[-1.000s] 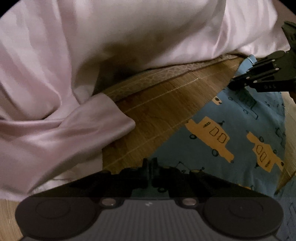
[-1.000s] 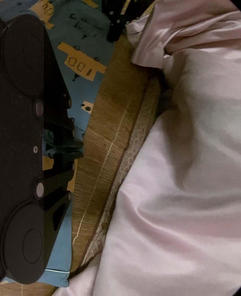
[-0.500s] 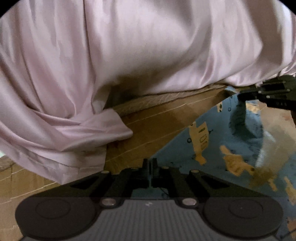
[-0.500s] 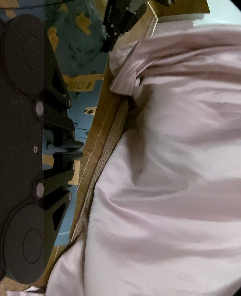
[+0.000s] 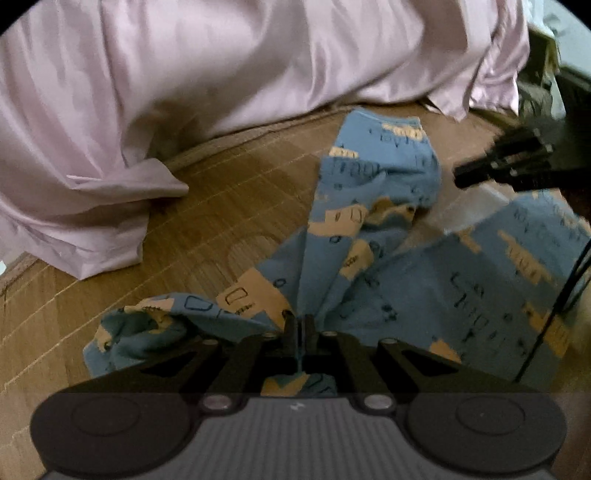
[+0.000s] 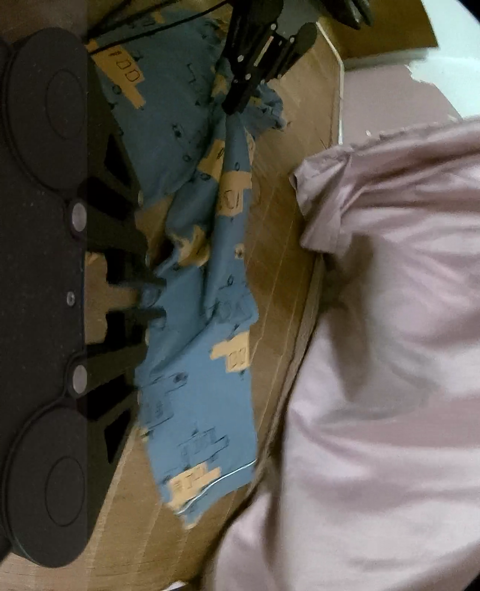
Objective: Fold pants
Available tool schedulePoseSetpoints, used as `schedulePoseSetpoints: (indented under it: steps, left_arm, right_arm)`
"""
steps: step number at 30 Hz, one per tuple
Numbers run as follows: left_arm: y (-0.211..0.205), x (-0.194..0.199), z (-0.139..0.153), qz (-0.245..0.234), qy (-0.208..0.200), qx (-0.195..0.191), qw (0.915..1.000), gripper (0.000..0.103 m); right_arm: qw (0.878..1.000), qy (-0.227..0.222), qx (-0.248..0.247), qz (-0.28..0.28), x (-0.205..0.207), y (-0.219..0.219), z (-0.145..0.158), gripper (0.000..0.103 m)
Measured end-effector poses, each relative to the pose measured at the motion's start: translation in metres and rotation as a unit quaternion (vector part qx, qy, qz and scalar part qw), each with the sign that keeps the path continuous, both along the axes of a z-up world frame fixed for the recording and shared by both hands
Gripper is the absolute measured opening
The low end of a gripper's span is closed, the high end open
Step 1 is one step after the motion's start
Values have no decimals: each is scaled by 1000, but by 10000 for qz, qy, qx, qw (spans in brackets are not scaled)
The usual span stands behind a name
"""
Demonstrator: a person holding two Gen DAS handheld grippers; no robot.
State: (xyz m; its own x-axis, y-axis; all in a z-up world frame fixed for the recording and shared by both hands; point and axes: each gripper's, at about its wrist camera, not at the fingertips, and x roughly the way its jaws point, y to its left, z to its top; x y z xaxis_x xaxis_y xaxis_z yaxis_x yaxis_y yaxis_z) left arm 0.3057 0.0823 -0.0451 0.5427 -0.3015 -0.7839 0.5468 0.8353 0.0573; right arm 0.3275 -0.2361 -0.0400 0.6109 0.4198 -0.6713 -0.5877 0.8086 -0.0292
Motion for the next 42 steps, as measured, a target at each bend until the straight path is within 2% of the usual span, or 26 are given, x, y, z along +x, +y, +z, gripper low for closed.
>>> schedulePoseSetpoints:
  steps: [4,5,6,7,8,9,13,17,21,23,26,29,31,33,35,36,38,42]
  left_arm:
    - [1,-2,5,-36,22,77,10000,6]
    - [3,-2,7,-39,31,34,10000,11]
    - [6,-2,8,-56,41,17,10000,21]
    - [9,-2,10,-83,11,20,10000,27]
    - [11,-2,13,-93,-55,45,9999,42]
    - [15,-2,16,-112,-155,90,9998,50]
    - [32,5,27,-212,-447,432,9978,52]
    - [47,18,30,-491,-464,742,9950,62]
    - [52,33,30,-966,-426,1158,9876,67]
    - [56,42,29,-1084,-349,1186,9864,71]
    - [64,59,31,-1041,-186,971,9896,74]
    - [70,75,26,-931,142,672,9933,72]
    - [71,81,19,-947,339,617,9930,61]
    - [72,83,15,-982,462,559,9925,42]
    - [72,84,12,-981,566,468,9925,34]
    - [72,84,11,-1002,593,431,9923,28]
    - [71,84,11,-1012,600,438,9921,17]
    - [72,80,12,-835,480,486,9942,10]
  right_arm:
    - [9958,-156,-237,876,32,32,11,50]
    - [9931,-189,-324,1115,38,42,14,53]
    - [9893,-214,-421,1382,48,51,16,57]
    - [9845,-224,-530,1655,60,61,17,57]
    - [9803,-209,-642,1854,72,70,17,58]
    - [9765,-151,-765,2008,85,79,16,58]
    - [9678,181,-1103,2253,127,102,12,58]
    - [9627,716,-1100,2367,150,107,7,61]
    - [9437,880,-1436,2848,148,114,-2,62]
    - [9359,996,-1466,3046,147,116,-3,62]
    - [9273,1193,-1567,3184,151,121,-7,62]
    - [9211,1243,-1722,3262,157,126,-9,62]
    - [9157,1320,-1834,3324,162,129,-10,60]
    - [9118,1370,-1953,3343,166,131,-12,58]
    - [9079,1472,-2003,3377,169,131,-15,54]
    - [9057,1506,-2051,3390,170,132,-16,49]
    - [9036,1520,-2075,3426,169,132,-17,46]
    - [9038,1506,-2029,3454,164,130,-16,24]
